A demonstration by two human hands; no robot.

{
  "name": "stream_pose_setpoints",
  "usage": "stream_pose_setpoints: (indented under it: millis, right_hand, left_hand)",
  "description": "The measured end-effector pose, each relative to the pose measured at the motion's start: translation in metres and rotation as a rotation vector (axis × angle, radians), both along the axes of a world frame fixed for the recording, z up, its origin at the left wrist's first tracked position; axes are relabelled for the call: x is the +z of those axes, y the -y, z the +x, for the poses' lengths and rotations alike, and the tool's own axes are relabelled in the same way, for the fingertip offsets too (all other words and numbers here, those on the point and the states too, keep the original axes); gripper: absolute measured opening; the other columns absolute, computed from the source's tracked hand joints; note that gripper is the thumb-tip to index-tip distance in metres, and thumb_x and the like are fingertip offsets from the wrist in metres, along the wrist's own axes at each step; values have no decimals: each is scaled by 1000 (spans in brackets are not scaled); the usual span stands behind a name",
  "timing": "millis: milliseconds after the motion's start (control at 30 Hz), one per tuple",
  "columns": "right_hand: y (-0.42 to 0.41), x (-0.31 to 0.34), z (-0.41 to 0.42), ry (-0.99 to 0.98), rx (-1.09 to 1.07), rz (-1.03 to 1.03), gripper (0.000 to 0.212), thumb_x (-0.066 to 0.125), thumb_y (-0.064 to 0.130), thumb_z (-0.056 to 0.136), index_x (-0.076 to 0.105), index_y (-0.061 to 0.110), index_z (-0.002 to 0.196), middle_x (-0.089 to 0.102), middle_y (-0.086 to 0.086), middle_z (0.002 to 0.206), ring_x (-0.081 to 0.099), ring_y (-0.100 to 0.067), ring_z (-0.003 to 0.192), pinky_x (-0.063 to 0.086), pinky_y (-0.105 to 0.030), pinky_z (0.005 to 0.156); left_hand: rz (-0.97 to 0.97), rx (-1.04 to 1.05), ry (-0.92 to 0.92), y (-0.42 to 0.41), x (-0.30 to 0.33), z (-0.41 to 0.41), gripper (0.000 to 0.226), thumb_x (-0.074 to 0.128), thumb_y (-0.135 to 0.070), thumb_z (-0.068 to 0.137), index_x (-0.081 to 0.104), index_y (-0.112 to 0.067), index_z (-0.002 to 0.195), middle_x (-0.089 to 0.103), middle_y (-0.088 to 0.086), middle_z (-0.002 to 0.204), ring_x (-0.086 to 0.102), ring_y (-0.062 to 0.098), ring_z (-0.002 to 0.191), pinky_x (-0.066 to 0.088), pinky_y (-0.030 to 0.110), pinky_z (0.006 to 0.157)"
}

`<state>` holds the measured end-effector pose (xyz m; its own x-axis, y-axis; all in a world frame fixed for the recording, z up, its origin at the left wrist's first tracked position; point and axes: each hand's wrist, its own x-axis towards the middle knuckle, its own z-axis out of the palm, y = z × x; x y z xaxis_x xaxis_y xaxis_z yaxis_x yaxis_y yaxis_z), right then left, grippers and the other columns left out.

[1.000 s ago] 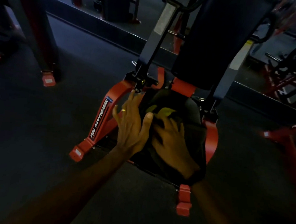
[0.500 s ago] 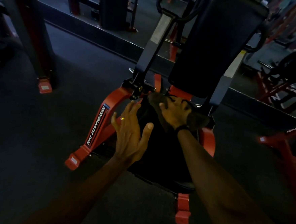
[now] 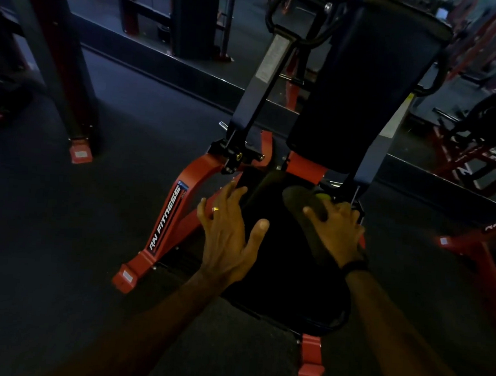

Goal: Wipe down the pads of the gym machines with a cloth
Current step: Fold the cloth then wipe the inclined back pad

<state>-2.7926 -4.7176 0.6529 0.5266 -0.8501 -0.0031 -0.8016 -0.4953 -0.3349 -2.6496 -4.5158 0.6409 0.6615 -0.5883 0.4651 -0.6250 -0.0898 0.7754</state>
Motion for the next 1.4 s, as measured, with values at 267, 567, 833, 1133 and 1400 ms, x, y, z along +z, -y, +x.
stream_pose_setpoints:
  millis: [267,567,833,1133,1400]
  right_hand:
    - [-22,0,111,-177,4,-207,52,40,63,97,57,29,133,49,-16,139,41,-42,130,33,-60,105]
    - [-122,10,53,22,128,-313,50,35,60,98,65,20,102,65,-8,108,59,-32,101,42,-43,83]
    - [-178,28,17,-68,-85,-257,54,31,59,102,60,17,118,59,-13,123,55,-35,113,42,-49,96]
    - [-226,90,15,696,-211,30,92,19,91,80,66,16,107,68,-12,103,65,-34,98,54,-52,85]
    - [-311,161,-39,933,-166,345,35,52,47,100,48,14,109,59,-7,108,58,-25,97,52,-40,82]
  left_hand:
    - [15,-1,4,2,-1,1,81,22,-73,95,36,-14,148,35,5,157,20,4,146,2,61,120]
    - [99,0,-10,-5,2,2,89,11,-77,94,46,-9,140,45,10,149,37,23,142,8,62,118]
    - [222,1,66,-52,22,6,67,32,-66,88,61,-12,115,59,10,121,52,31,121,22,53,110]
    - [413,-603,-637,-127,122,-30,67,79,-45,78,64,0,125,69,18,122,66,30,108,57,39,91]
    - [346,-376,12,-220,178,-66,7,70,5,81,66,-1,83,68,13,83,66,21,76,60,33,74]
